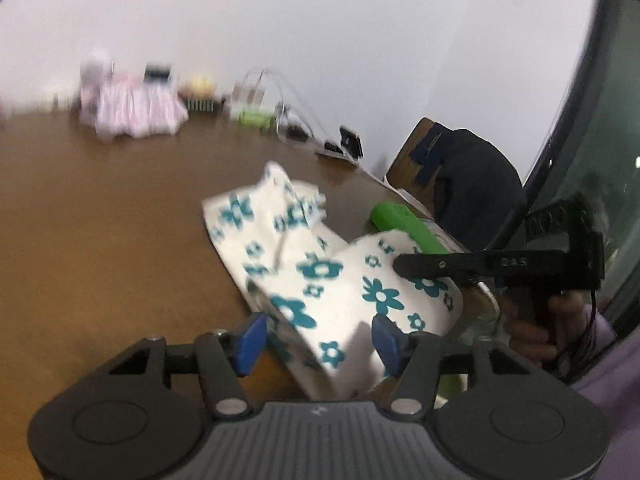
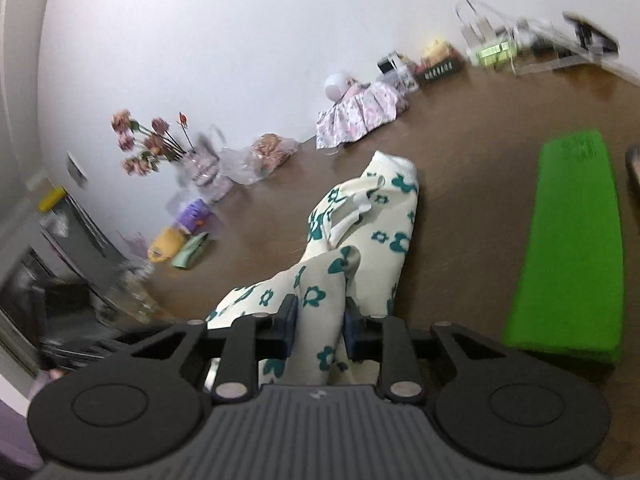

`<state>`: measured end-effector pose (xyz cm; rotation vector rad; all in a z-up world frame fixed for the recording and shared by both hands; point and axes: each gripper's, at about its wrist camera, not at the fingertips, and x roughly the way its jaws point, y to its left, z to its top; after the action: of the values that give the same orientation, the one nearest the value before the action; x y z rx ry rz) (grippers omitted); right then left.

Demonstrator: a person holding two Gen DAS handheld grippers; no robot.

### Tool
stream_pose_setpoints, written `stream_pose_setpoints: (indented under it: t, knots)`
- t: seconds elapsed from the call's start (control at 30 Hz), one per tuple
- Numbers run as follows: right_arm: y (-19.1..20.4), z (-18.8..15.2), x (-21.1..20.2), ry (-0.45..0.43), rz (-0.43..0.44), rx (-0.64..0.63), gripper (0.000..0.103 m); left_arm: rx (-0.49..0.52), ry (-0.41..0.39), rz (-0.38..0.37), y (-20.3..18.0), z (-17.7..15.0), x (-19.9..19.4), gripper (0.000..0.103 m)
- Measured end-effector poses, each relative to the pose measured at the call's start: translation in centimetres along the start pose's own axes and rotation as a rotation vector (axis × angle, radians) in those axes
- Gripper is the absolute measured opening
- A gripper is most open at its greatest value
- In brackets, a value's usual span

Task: Fold clothes

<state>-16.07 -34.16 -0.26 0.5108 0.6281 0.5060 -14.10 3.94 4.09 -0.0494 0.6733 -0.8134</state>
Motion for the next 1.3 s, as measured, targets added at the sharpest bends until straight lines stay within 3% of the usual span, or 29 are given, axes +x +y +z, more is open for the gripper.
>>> stream_pose_setpoints:
  t: [0.13,0.23,0.37,0.43,0.5,0.53,0.6,0.7,0.8,1.13,1.3]
  knots:
    - [0.4,0.1,0.7,-0.018,-0.055,-0.049,0.031,0.039,-0.052,0.048,-0.9,1.1,0.3,0.06]
    - [0.3,0.2,1.0,-0.031,-0.09,-0.069,0.043,0.132,-0.05,0.106,-2.8,1.6,2.9,0.06]
    - [1.1,0.5,0.4,-0.083,-0.155,-0.128,0.048,0.173,-0.032,0.11,-3.7,1.7,5.2,0.057]
    - [2.0,0.5,-0.6,-0.158,-0.215,-0.182,0.041,0.187,-0.027,0.095,-3.8,1.7,5.7,0.045]
    - [3.3,0.6,-1.1,-0.201,-0.244,-0.251,0.036,0.201,-0.02,0.08,-3.9,1.7,6.1,0.04]
    - [3.9,0.6,-1.1,-0.196,-0.219,-0.286,0.031,0.208,-0.019,0.071,-3.9,1.7,6.3,0.039]
    - [5.2,0.4,-0.7,-0.169,-0.162,-0.353,0.029,0.2,-0.017,0.058,-3.5,1.8,6.8,0.039]
    - [6.4,-0.3,0.9,-0.104,-0.172,-0.428,0.023,0.168,-0.016,0.037,-2.7,1.7,7.7,0.039]
    - [5.4,-1.4,2.0,-0.059,-0.213,-0.402,0.018,0.153,-0.005,0.017,-2.2,1.4,7.9,0.039]
    - [5.1,-3.4,2.1,-0.071,-0.249,-0.41,0.015,0.254,0.008,0.068,-3.7,1.4,8.1,0.041]
    - [5.3,-3.7,2.0,-0.077,-0.262,-0.416,0.014,0.259,0.003,0.065,-3.6,1.3,8.0,0.041]
